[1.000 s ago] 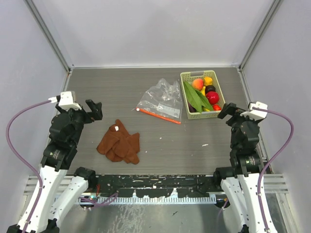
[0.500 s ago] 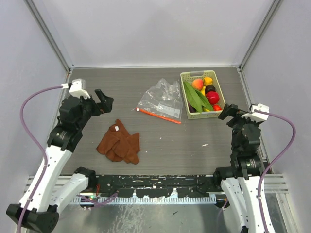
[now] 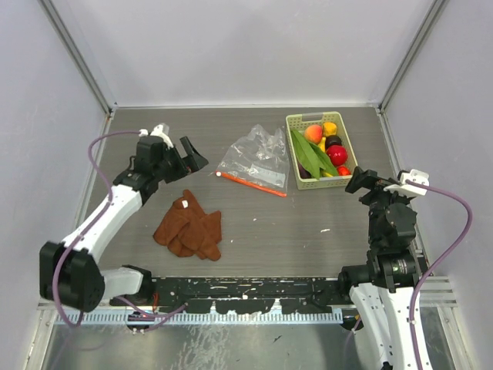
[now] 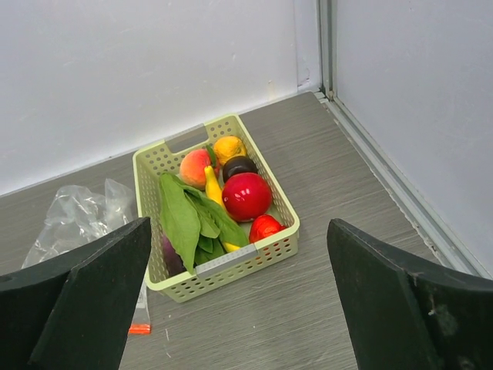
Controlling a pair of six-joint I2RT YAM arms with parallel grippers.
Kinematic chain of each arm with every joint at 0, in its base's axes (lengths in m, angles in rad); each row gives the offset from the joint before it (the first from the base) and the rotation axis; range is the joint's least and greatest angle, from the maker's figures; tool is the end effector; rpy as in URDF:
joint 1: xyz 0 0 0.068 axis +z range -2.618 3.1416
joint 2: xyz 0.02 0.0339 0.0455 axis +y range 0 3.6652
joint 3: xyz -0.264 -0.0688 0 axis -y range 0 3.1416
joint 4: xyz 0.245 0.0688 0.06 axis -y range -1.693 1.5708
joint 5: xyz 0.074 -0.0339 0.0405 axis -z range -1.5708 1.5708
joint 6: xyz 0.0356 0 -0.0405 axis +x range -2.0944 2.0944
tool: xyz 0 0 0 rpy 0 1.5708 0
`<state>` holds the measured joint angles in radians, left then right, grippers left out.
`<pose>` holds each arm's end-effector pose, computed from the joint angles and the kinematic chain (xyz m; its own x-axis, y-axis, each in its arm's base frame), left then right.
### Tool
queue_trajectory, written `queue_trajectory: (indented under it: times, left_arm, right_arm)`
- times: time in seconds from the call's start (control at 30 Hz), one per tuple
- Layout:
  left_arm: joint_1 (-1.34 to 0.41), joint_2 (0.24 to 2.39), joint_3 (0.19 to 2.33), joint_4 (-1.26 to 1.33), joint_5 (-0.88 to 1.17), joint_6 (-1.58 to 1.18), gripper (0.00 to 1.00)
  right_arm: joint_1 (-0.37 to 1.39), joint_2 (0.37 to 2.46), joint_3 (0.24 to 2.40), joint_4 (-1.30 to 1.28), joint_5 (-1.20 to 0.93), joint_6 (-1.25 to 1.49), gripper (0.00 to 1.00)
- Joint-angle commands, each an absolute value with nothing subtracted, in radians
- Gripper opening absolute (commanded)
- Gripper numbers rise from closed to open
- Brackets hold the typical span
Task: Place the food in the zip-top bag and seal the zipper
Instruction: Pick up the zipper food storage bag at the center of the board.
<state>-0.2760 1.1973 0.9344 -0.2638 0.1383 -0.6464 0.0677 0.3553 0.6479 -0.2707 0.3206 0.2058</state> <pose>0.2587 -0.0784 0.2986 -0.6177 -0.4451 -0.6483 0.0157 0.8173 -0.5760 0.0981 -0.0046 0.3358 0.0725 0.1993 -0.9773 0.2404 0.9475 0.2111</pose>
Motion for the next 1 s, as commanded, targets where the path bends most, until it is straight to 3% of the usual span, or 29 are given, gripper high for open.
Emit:
queue_trajectory:
  times: [0.0,0.77,0.97]
  left_arm:
    - [-0.282,1.334,0.990,-0.169,0.215,-0.693,0.99]
    - [-0.289,2.049,1.513,-0.302,0.450,-0.443,0.88]
    - [-0.288,2.120,1.538,-0.306,0.533,-0.440,0.74]
  right_arm:
    - [0.064,0.349,0.659,-0.232,0.297,0.224,1.00]
    - [0.069,0.349,0.661,-0.243,0.274,0.222,1.00]
    - [0.068,0.353,0.663,-0.248,0.276,0.222,1.00]
